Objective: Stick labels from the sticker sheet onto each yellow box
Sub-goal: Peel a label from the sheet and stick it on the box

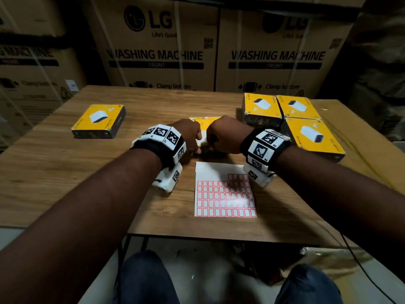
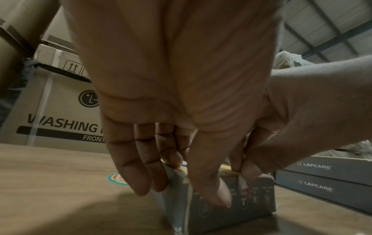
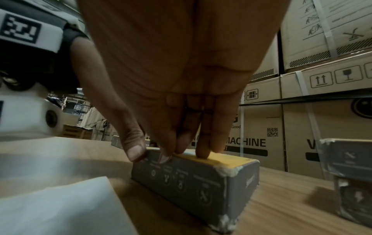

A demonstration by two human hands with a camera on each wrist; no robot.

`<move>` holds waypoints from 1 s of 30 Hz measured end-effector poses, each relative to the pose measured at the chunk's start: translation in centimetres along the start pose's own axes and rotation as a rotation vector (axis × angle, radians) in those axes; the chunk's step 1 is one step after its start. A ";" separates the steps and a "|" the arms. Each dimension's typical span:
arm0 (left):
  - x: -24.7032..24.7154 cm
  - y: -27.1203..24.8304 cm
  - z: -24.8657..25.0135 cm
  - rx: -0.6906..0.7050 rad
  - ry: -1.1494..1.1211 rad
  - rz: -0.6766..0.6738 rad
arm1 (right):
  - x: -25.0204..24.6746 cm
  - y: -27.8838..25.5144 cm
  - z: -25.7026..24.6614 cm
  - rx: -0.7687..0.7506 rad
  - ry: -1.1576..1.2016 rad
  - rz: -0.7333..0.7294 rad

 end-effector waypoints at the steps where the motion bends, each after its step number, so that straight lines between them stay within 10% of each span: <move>1: 0.0 0.0 0.0 0.000 0.001 0.001 | 0.0 0.1 0.0 0.002 -0.002 -0.001; 30: 0.2 0.1 -0.4 -0.024 0.012 -0.060 | 0.4 1.0 0.0 0.008 -0.115 -0.003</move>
Point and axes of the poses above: each hand's wrist, its own y-axis towards the middle knuckle, its own x-axis out of the palm, z = x × y, the point moved 8 cm from there along y, towards the middle knuckle, and after that the axes turned 2 degrees about -y, right-handed, at the moved point
